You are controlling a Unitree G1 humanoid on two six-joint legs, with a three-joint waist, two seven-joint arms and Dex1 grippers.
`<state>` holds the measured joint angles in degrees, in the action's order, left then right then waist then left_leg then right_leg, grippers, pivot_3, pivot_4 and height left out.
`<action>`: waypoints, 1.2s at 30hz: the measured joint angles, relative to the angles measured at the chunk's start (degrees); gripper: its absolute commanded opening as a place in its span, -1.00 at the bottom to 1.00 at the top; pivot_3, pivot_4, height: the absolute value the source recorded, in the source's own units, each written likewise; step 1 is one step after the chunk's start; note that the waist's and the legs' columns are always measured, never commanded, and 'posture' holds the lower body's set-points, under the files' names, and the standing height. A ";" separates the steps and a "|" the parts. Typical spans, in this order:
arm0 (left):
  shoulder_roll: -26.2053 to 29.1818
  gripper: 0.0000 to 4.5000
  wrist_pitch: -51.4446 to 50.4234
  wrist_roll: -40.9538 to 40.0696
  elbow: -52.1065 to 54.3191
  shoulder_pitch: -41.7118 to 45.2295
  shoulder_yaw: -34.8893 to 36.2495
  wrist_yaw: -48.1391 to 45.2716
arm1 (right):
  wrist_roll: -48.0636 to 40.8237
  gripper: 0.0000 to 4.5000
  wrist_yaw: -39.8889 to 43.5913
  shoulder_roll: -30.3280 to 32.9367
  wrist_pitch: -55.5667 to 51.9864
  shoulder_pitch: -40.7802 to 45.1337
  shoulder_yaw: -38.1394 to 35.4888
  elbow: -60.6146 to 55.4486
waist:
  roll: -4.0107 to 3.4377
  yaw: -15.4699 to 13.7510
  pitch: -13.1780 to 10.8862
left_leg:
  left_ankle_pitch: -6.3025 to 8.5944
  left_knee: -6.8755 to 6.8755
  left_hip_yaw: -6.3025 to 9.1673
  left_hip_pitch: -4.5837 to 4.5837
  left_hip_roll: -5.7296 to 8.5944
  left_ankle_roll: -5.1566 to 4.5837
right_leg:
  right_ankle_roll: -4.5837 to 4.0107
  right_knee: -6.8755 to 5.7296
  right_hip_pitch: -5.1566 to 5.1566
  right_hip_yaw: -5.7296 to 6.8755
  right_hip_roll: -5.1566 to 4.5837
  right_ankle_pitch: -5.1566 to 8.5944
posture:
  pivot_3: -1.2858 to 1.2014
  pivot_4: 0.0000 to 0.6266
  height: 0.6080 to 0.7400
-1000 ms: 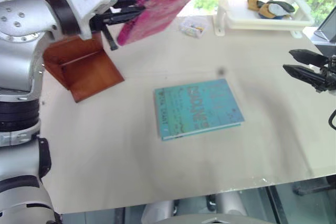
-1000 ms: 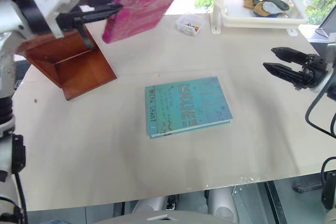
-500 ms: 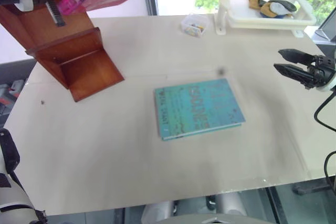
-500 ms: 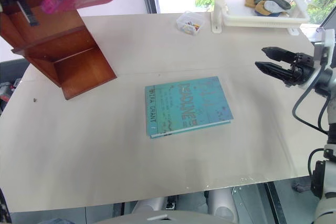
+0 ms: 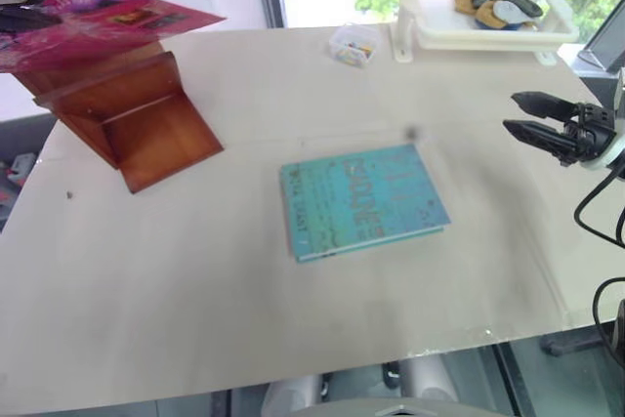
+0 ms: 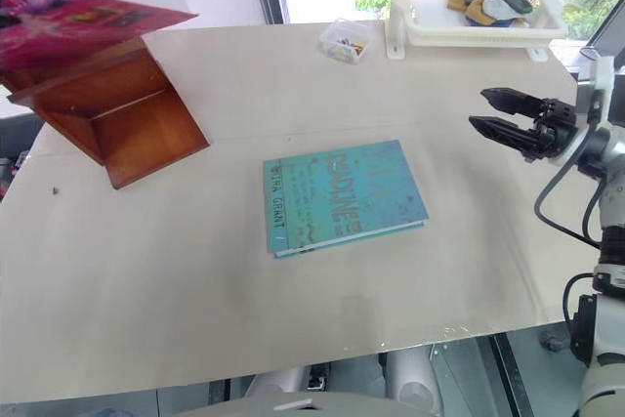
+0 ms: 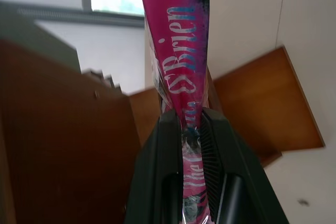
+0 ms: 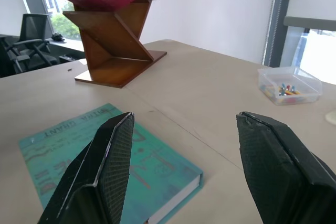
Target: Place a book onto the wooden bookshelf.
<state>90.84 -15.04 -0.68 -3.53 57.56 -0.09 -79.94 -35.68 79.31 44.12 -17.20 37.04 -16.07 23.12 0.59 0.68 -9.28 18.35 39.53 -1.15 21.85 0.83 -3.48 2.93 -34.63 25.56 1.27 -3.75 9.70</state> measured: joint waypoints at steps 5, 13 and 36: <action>0.69 -0.95 -3.54 -0.01 0.68 -2.92 0.63 0.60 | 0.04 0.40 0.04 -0.67 0.02 0.00 0.06 0.00 | -0.02 0.17 -0.01 | 0.00 0.01 -0.01 -0.06 0.00 0.00 | 0.00 -0.10 0.03 -0.10 0.01 0.00 | 0.03 -0.52 1.00; 1.11 -0.75 -4.04 0.52 0.46 -4.43 0.61 1.78 | 0.10 0.40 0.06 -0.66 0.02 -0.01 0.05 -0.18 | -0.01 0.46 -0.05 | 0.00 0.00 -0.04 -0.11 -0.01 0.00 | -0.01 -0.16 0.10 -0.27 0.04 0.00 | 0.03 -0.52 1.00; 1.15 0.99 -3.80 2.93 -1.57 -6.59 -0.23 -0.90 | -0.81 0.40 -0.70 0.20 -0.50 -1.90 -0.76 -2.41 | -0.01 0.15 -0.05 | 0.00 0.01 -0.10 -0.10 0.01 0.00 | -0.01 -0.18 0.09 -0.27 0.03 -0.01 | 0.03 -0.52 1.00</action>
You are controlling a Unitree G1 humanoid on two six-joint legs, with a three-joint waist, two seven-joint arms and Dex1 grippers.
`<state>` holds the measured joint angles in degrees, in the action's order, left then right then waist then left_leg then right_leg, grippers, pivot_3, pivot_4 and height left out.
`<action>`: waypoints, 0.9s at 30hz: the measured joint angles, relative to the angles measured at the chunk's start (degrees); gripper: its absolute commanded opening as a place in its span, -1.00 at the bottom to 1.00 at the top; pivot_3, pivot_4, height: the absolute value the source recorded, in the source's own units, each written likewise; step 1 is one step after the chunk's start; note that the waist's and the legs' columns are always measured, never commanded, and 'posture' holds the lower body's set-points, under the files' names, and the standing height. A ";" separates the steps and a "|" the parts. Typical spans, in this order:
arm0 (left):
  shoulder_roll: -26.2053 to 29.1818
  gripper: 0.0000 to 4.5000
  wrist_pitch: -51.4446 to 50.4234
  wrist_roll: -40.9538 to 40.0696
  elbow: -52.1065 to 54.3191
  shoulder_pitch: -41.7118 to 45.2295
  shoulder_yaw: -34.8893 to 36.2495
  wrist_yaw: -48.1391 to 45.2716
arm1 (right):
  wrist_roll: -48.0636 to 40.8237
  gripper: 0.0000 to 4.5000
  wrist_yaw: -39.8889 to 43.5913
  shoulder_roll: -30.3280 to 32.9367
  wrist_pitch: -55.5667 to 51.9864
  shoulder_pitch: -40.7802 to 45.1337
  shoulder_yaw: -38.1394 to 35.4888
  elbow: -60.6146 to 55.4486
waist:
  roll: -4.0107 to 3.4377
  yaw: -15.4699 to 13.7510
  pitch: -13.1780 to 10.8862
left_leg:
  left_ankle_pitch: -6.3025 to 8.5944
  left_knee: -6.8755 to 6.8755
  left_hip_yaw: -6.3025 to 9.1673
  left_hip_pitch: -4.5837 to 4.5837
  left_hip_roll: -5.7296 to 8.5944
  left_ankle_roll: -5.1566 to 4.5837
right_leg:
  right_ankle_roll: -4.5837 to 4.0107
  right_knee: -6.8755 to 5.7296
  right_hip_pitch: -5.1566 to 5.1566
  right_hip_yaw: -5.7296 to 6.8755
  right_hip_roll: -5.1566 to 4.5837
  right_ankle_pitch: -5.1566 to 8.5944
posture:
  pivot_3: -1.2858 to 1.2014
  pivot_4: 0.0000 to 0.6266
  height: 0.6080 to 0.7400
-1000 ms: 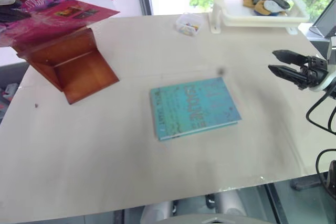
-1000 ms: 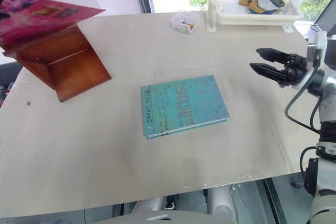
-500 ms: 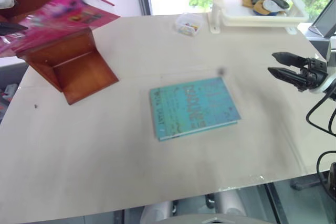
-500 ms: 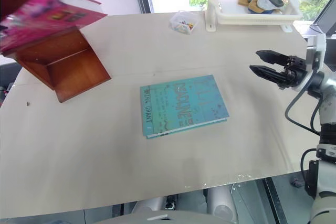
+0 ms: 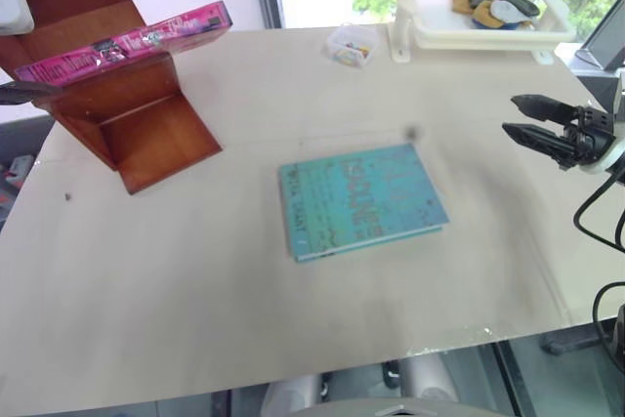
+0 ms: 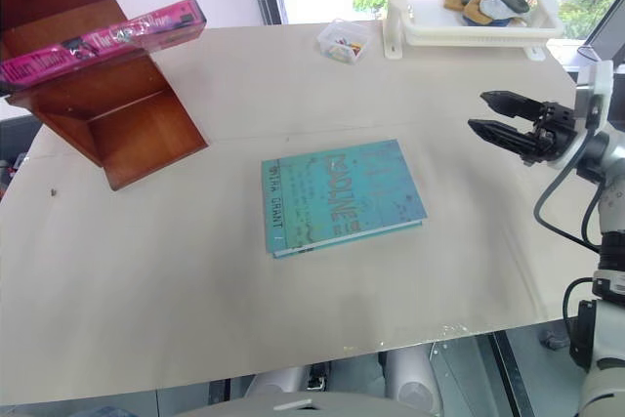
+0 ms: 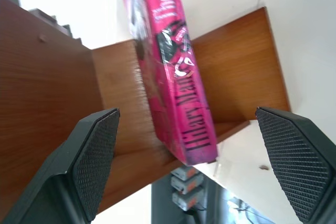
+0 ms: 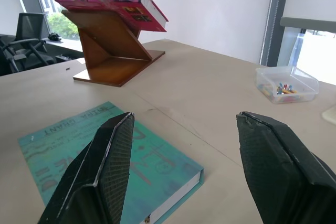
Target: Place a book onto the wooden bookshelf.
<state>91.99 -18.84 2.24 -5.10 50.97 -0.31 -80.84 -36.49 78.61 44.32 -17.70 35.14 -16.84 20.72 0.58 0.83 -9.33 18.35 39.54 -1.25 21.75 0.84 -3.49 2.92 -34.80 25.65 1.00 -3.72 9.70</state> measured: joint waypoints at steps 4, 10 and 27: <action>0.40 0.99 -1.02 -0.58 0.27 -1.88 0.91 -0.11 | -2.21 0.40 1.78 0.62 -2.26 0.02 -0.18 -0.57 | 0.00 0.01 0.00 | 0.00 0.00 0.02 -0.01 -0.01 0.00 | 0.00 -0.01 0.00 0.00 0.00 0.00 | 0.03 -0.52 1.00; 1.44 0.99 -2.20 -1.60 1.32 -5.17 3.56 -0.06 | -7.00 0.40 5.25 2.18 -7.13 0.19 -1.69 -2.37 | 0.00 -0.02 0.00 | 0.00 0.00 0.04 -0.01 -0.01 0.00 | 0.00 -0.01 0.00 -0.01 0.00 0.00 | 0.03 -0.52 1.00; 3.02 0.99 -3.33 -5.62 2.31 -10.39 8.38 1.85 | -17.17 0.40 7.40 4.06 -19.06 1.79 -4.69 -4.60 | 0.00 -0.06 0.00 | 0.00 0.01 0.02 0.00 -0.01 -0.01 | 0.00 -0.03 0.00 -0.01 -0.01 0.00 | 0.03 -0.52 1.00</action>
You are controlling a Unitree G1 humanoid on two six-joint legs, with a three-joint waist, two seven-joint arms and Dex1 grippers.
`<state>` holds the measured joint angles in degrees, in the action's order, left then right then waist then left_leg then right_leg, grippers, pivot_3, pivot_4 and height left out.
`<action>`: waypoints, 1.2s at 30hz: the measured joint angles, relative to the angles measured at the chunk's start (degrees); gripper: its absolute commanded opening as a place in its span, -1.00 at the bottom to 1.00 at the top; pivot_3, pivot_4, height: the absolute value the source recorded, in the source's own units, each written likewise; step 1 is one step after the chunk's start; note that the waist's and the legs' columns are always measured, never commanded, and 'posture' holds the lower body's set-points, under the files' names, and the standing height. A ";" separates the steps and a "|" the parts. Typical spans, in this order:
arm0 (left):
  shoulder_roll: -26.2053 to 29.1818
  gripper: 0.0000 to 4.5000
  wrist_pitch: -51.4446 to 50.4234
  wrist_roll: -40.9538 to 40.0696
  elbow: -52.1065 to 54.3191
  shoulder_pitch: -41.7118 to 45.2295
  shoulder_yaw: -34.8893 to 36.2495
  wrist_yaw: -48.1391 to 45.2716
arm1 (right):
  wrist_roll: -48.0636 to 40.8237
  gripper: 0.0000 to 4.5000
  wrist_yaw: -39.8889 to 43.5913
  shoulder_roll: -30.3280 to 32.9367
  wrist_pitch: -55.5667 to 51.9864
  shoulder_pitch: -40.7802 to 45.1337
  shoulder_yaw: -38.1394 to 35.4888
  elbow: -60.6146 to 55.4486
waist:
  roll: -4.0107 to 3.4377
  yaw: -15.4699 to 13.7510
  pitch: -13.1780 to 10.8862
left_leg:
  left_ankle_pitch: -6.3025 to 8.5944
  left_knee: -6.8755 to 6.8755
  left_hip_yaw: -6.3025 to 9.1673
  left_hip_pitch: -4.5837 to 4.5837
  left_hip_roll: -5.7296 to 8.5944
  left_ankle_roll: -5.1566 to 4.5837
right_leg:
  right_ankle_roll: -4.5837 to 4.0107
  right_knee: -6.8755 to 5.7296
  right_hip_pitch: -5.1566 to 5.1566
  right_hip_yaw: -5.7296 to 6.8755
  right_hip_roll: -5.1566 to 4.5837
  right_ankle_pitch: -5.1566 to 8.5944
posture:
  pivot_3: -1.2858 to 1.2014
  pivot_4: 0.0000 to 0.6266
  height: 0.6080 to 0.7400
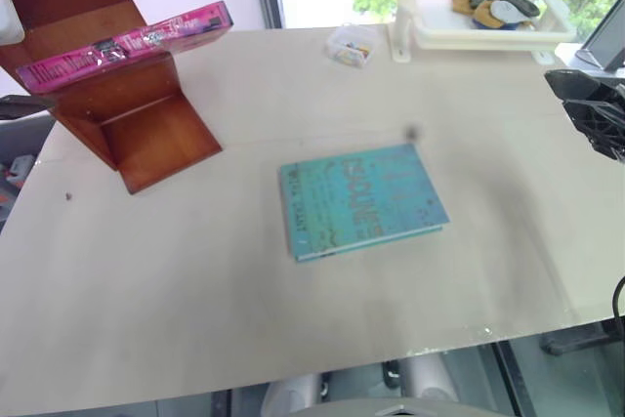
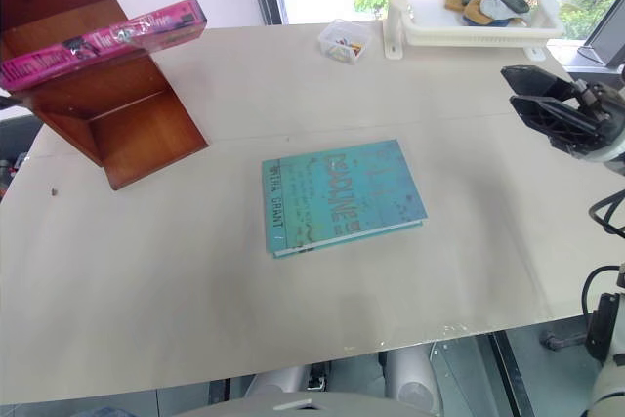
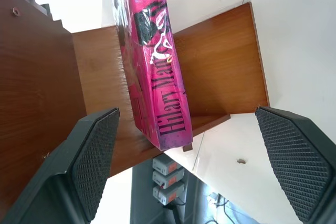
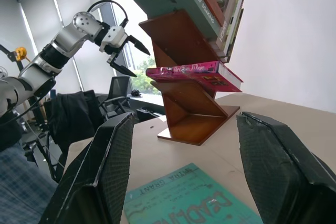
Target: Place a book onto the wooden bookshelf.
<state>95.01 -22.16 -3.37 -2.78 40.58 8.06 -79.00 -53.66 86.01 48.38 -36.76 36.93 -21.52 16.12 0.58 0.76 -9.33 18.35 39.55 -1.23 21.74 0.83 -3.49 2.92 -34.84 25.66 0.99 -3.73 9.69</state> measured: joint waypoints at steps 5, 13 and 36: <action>-1.37 0.99 2.68 -4.25 0.36 5.80 0.08 1.40 | -0.17 0.40 -0.09 0.00 -0.37 -0.01 -0.09 -0.58 | 0.00 -0.06 0.00 | 0.00 0.01 0.00 0.00 0.01 0.00 | 0.00 0.00 0.00 0.01 0.00 0.00 | 0.03 -0.52 1.00; -13.23 0.99 7.37 -4.58 -0.51 20.27 -6.15 4.26 | -0.21 0.40 -0.66 -0.02 -0.51 0.11 -0.47 -1.70 | -0.01 -0.23 0.02 | 0.00 0.48 -0.03 0.06 0.04 -0.01 | 0.00 -0.13 -0.13 0.10 0.00 -0.01 | 0.03 -0.52 1.00; -60.38 0.99 30.52 23.13 -29.53 25.52 -24.91 41.98 | -0.86 0.40 -5.43 1.29 -3.07 -1.26 -2.75 -6.45 | -0.03 -0.98 0.11 | 0.05 0.67 0.17 0.04 0.32 -0.09 | 0.01 -0.54 -0.03 -0.05 -0.14 -0.04 | 0.03 -0.52 1.00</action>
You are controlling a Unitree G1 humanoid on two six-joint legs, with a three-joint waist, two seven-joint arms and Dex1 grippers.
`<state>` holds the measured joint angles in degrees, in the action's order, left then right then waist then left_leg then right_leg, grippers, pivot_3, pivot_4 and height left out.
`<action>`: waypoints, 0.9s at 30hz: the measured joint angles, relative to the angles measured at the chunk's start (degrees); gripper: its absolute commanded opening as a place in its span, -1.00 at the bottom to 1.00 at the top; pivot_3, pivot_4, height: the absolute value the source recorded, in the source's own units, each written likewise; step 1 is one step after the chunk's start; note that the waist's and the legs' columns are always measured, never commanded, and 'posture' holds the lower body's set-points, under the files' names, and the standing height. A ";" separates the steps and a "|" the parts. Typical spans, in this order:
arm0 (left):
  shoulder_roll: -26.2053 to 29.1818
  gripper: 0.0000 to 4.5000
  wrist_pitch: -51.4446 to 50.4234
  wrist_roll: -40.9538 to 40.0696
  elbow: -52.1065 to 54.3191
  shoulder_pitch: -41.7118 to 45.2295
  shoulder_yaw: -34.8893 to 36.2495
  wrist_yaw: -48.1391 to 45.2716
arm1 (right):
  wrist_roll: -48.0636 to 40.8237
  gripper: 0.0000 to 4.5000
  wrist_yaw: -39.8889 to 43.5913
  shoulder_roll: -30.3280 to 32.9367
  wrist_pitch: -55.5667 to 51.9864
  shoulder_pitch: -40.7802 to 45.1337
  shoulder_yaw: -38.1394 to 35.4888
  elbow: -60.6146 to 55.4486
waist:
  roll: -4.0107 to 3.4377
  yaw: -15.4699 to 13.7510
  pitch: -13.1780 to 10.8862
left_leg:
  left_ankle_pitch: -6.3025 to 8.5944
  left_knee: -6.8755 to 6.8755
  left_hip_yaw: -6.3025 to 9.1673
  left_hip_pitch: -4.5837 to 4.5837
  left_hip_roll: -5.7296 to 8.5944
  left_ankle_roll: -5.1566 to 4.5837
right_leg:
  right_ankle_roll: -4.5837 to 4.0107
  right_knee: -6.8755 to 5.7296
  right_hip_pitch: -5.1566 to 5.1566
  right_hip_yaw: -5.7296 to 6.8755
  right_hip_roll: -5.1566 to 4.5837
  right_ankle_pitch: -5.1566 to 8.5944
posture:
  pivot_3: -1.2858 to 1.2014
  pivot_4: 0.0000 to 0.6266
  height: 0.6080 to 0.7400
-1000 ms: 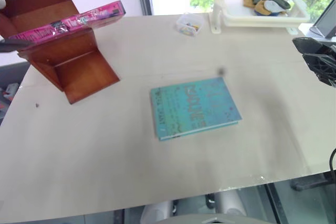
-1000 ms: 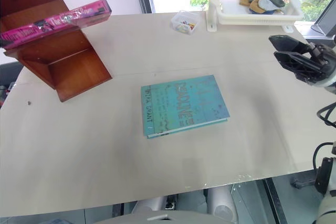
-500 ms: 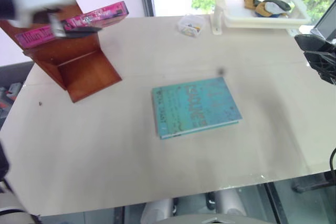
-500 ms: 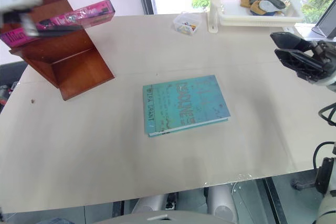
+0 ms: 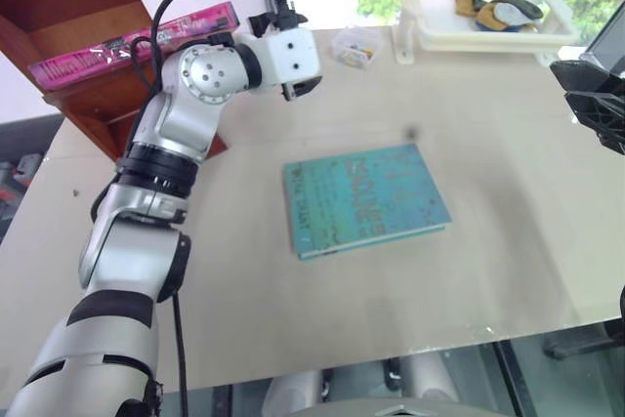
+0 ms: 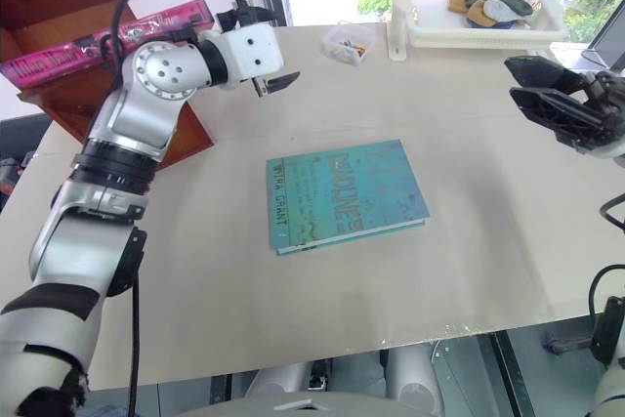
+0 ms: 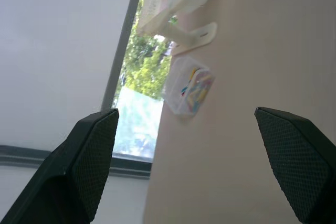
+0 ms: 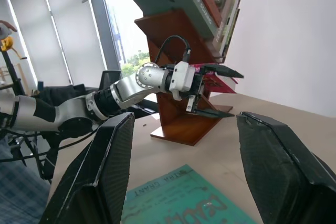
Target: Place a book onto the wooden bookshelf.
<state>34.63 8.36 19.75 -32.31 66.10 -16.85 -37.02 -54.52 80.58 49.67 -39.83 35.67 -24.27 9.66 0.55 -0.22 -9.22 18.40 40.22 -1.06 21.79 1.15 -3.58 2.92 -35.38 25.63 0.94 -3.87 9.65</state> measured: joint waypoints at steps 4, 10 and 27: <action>-2.07 0.99 1.16 3.83 -6.75 1.43 -0.69 8.19 | -0.02 0.40 -0.21 0.61 -0.16 -0.30 -0.66 -0.60 | 0.00 -0.27 0.00 | 0.02 0.00 0.04 -0.02 0.03 -0.03 | 0.01 -0.06 -0.02 0.01 -0.11 0.00 | 0.03 -0.52 1.00; -5.03 0.99 0.37 4.26 -8.78 0.56 1.10 18.10 | -0.10 0.40 -0.92 0.61 -0.26 -1.07 -1.34 -1.69 | 0.00 -0.56 0.00 | 0.03 0.00 0.12 0.02 0.00 -0.05 | 0.01 -0.05 0.00 0.05 -0.16 0.00 | 0.03 -0.52 1.00; -13.87 0.99 -2.21 3.32 -7.39 -5.59 6.36 36.09 | -0.13 0.40 -1.00 1.11 -0.22 -1.37 -1.67 -1.88 | 0.02 -0.61 0.01 | 0.03 0.00 0.13 0.01 0.00 -0.05 | 0.02 -0.04 0.00 0.05 -0.21 -0.01 | 0.03 -0.52 1.00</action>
<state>20.77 6.15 23.07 -39.70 60.51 -10.50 -0.93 -54.65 79.58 50.78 -40.05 34.31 -25.94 7.78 0.57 -0.83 -9.21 18.42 40.22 -0.93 21.80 1.15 -3.63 2.95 -35.42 25.62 0.99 -4.07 9.64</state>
